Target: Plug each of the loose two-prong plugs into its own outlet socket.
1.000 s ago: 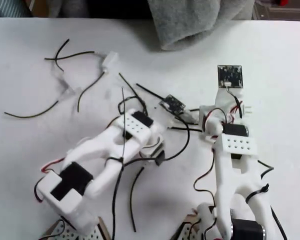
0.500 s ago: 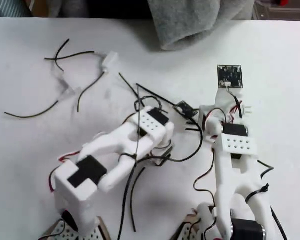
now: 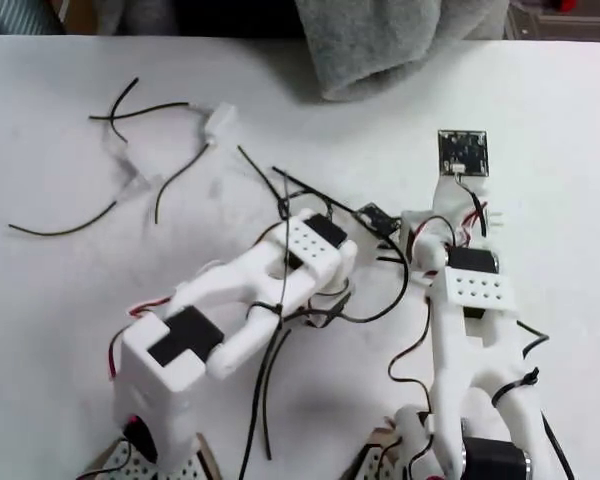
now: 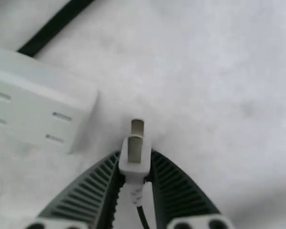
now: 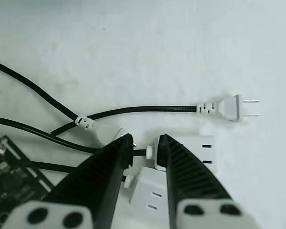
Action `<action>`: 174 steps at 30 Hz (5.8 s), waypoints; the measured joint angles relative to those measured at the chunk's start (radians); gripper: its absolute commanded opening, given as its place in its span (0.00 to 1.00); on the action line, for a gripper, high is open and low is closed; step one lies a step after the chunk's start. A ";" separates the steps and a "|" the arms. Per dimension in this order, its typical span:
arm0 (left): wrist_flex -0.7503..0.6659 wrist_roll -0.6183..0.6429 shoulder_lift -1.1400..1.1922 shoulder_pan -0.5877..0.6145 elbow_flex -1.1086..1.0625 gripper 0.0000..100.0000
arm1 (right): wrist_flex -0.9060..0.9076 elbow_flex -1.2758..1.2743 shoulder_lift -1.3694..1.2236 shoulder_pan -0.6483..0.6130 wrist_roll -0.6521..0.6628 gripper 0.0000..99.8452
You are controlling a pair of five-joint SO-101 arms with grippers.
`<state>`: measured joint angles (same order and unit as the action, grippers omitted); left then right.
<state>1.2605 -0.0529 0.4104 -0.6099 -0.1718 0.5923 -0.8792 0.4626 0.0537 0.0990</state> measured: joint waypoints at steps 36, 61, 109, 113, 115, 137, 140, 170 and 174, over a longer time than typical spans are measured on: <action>-0.934 0.000 -1.059 0.051 -1.000 0.02 | -0.114 -0.057 0.000 0.018 -0.002 0.09; -1.791 -0.095 -1.270 0.051 -1.508 0.02 | 0.011 -0.029 0.152 -0.239 0.123 0.01; -1.794 -0.104 -1.275 0.055 -1.508 0.02 | -0.129 -0.040 0.152 -0.296 0.321 0.02; -1.794 -0.104 -1.275 0.055 -1.508 0.02 | -0.021 -0.041 0.304 -0.311 0.321 0.02; -1.794 -0.106 -1.275 0.055 -1.508 0.02 | 0.049 -0.041 0.414 -0.350 0.321 0.02; -1.791 -0.104 -1.272 0.054 -1.508 0.02 | -0.212 -0.196 0.384 -0.400 0.319 0.02; -1.794 -0.104 -1.280 0.058 -1.508 0.02 | -0.301 -0.175 0.247 -0.338 0.321 0.02; -1.792 -0.103 -1.274 0.055 -1.508 0.02 | -0.109 -0.201 0.468 -0.520 0.324 0.02; -1.791 -0.103 -1.272 0.052 -1.508 0.02 | -0.278 -0.193 0.275 -0.433 0.374 0.02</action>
<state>-0.5301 -0.1557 -0.8615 -0.5577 -1.6801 0.3145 -1.0725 0.7373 -0.3790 0.4733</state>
